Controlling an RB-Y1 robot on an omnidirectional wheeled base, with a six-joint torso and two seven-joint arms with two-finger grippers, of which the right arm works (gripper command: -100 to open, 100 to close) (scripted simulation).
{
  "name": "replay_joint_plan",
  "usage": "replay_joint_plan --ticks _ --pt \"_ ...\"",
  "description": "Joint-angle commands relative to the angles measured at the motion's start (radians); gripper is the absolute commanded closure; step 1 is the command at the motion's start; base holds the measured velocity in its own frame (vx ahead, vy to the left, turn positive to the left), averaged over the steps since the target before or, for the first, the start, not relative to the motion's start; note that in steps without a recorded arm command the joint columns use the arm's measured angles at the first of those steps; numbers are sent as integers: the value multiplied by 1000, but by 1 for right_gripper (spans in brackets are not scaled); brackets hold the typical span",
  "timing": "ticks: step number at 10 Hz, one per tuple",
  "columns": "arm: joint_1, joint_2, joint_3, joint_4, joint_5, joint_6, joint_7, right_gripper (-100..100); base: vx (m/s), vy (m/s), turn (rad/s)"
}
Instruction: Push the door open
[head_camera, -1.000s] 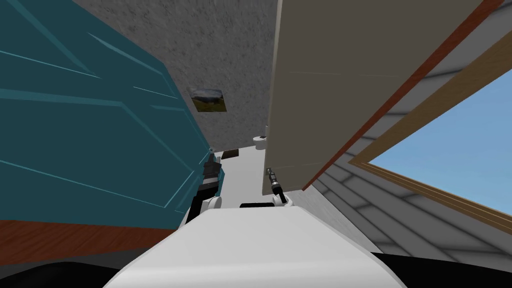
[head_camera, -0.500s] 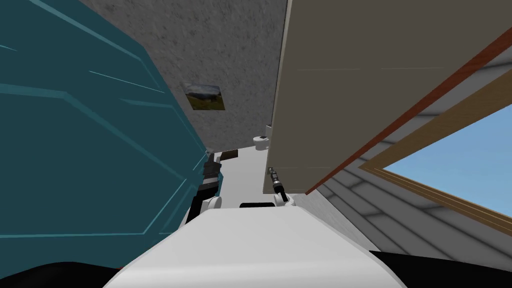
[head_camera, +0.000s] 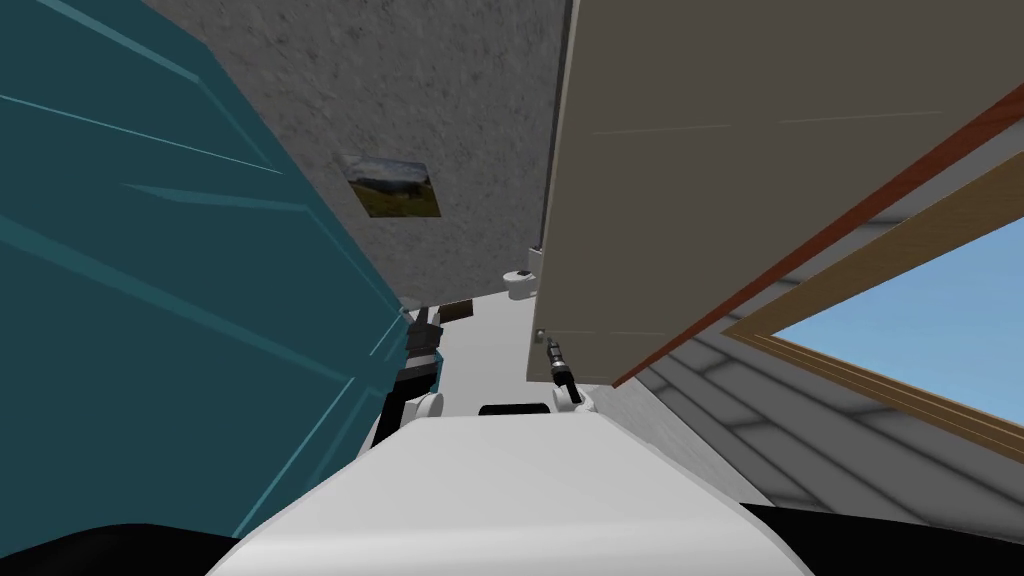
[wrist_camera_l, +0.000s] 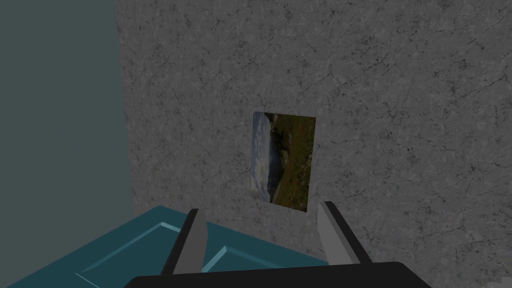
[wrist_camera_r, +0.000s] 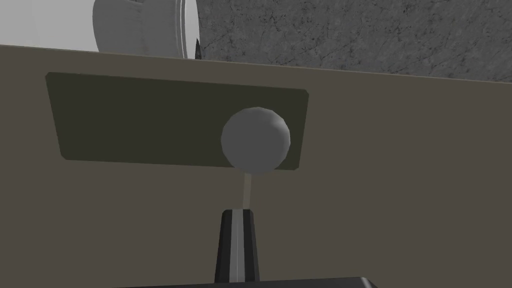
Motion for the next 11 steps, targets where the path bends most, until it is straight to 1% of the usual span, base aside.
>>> replay_joint_plan --ticks 1,4,6,7,8,11 --pt "1 2 -1 -3 -2 3 -1 -100 -196 37 -23" --pt "1 15 -4 -10 -8 9 -3 -100 -206 83 -51" --pt "2 34 -7 -16 -13 14 -4 -100 -231 68 -63" --pt "5 29 -5 -18 -11 13 -2 -100 -100 28 -13" --pt "6 22 -8 -17 -13 10 -1 -100 94 14 22" --pt "6 16 -12 -13 -15 4 0 -100 187 -2 23"
